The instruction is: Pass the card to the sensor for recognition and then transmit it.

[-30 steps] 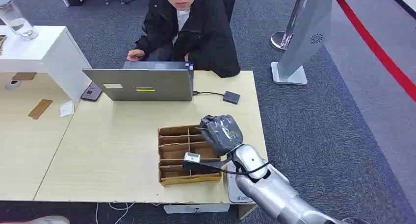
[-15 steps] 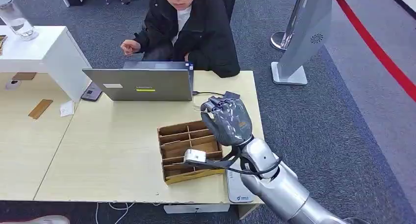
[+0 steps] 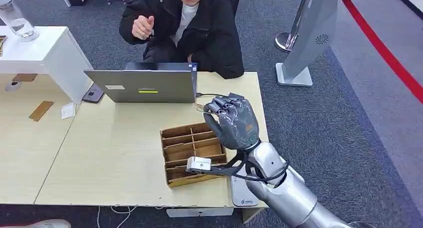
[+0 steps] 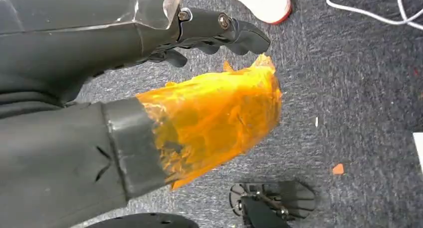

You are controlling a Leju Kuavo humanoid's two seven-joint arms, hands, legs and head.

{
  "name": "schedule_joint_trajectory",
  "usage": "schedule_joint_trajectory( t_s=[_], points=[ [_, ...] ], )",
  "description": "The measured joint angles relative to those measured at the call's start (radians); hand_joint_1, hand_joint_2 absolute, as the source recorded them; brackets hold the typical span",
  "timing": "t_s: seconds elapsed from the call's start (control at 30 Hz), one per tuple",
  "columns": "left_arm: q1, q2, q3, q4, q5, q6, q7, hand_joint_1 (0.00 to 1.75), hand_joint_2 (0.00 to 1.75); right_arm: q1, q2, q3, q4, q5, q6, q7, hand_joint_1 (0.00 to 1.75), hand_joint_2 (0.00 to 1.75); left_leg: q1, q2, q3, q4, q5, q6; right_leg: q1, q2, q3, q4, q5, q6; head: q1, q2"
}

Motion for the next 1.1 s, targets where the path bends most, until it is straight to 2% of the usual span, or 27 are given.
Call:
schedule_joint_trajectory(
  t_s=[0.23,0.53,0.73,1.1],
  points=[
    [0.009,-0.005,-0.024,0.000,-0.042,-0.015,0.018,0.00,0.00,-0.023,0.014,0.008,0.009,0.009,0.006,-0.001,1.75,1.75,0.000,0.000,0.000,0.000,0.000,0.000,0.000,0.000,0.000,0.000,0.000,0.000,0.000,0.000],
    [0.010,-0.005,-0.097,0.000,-0.122,-0.052,0.053,0.00,0.00,-0.148,0.099,0.018,0.137,0.081,-0.005,0.044,1.75,1.75,0.001,0.000,0.000,0.000,0.001,-0.001,0.001,0.000,0.000,0.001,0.000,-0.001,0.000,0.000],
    [0.010,-0.005,-0.130,0.000,-0.136,-0.064,0.062,0.00,0.00,-0.222,0.148,0.018,0.223,0.100,-0.002,0.055,1.75,1.75,0.001,-0.001,0.000,0.000,0.001,-0.001,0.001,0.000,0.000,0.001,0.000,-0.001,0.000,0.000],
    [0.010,-0.003,-0.146,0.000,-0.139,-0.065,0.062,0.00,0.00,-0.243,0.173,0.018,0.274,0.102,-0.001,0.057,1.75,1.75,0.001,0.000,0.000,0.000,0.001,-0.001,0.001,0.000,0.000,0.001,0.000,-0.001,0.000,0.000]
  ],
)
